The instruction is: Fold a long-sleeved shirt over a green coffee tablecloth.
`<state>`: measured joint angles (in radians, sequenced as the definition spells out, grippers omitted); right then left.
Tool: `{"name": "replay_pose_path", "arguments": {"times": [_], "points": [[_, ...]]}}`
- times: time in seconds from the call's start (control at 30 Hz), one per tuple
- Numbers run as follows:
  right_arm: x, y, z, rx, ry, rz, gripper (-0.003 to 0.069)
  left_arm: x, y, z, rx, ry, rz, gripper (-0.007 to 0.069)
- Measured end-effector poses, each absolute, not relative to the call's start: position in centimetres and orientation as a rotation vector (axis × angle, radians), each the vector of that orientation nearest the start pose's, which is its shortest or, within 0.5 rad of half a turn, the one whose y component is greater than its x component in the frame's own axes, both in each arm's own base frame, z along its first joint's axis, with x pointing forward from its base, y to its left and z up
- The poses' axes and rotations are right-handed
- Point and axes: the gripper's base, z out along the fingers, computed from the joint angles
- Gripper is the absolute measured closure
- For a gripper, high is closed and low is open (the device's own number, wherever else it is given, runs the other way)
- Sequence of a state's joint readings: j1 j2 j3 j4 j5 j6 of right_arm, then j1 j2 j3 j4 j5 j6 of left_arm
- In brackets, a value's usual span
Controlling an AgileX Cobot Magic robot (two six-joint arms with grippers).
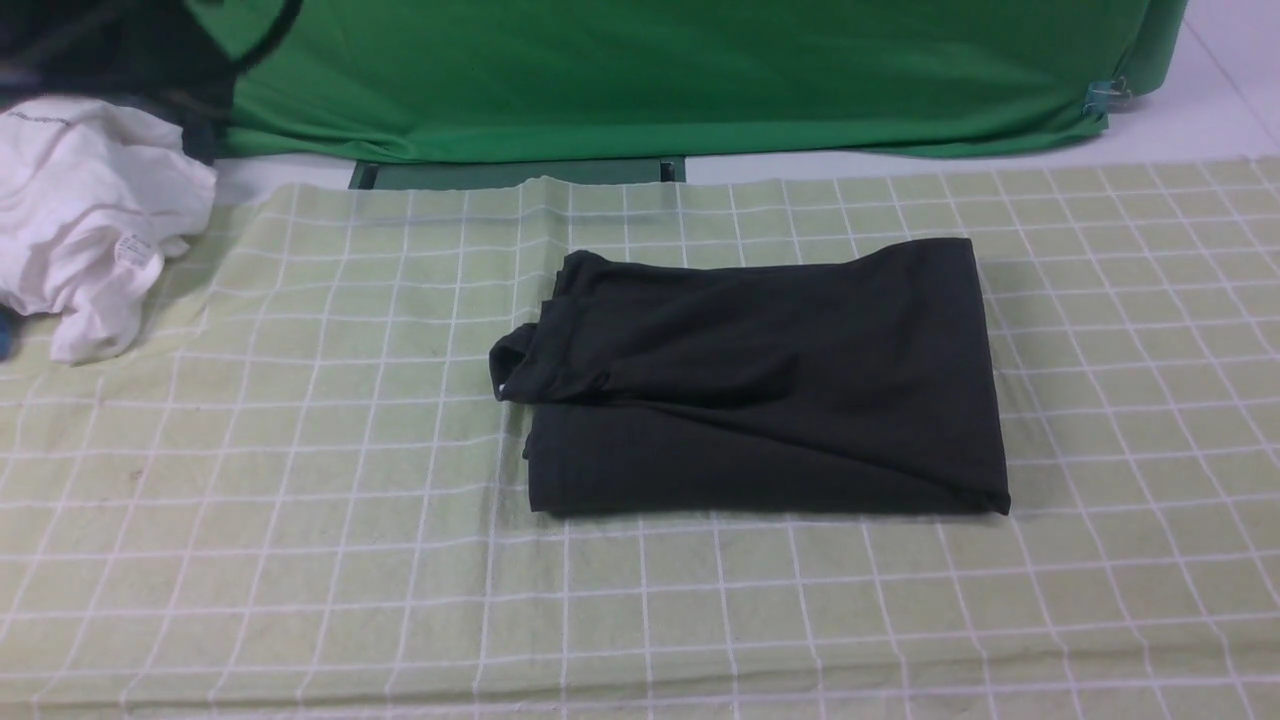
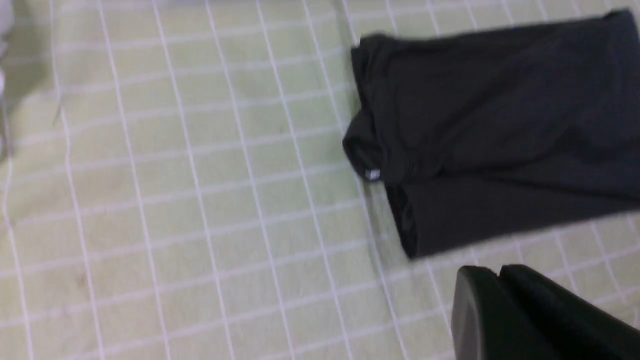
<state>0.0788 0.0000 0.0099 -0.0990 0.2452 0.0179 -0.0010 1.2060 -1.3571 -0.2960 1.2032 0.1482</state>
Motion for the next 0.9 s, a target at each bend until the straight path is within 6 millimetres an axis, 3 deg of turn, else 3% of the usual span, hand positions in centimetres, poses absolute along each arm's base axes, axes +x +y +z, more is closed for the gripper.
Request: {"name": "replay_pose_path", "arguments": {"times": [0.13,0.3,0.4,0.6,0.9], "points": [[5.6,0.2,18.8,-0.119,1.733,-0.020,0.0469,17.5,-2.7,37.9,0.143,2.453,-0.357,0.0589],[5.6,0.2,18.8,-0.119,1.733,-0.020,0.0457,11.8,-2.8,33.3,0.173,2.200,-0.351,0.0592],[5.6,0.2,18.8,-0.118,1.734,-0.019,0.0447,9.2,-2.7,31.8,0.119,1.993,-0.349,0.0596],[5.6,0.2,18.8,-0.118,1.734,-0.019,0.0430,6.5,-1.8,31.9,-0.026,1.614,-0.328,0.0589],[5.6,0.2,18.8,-0.118,1.734,-0.019,0.0421,5.5,-1.3,32.3,0.054,1.521,-0.179,0.0589]]}}
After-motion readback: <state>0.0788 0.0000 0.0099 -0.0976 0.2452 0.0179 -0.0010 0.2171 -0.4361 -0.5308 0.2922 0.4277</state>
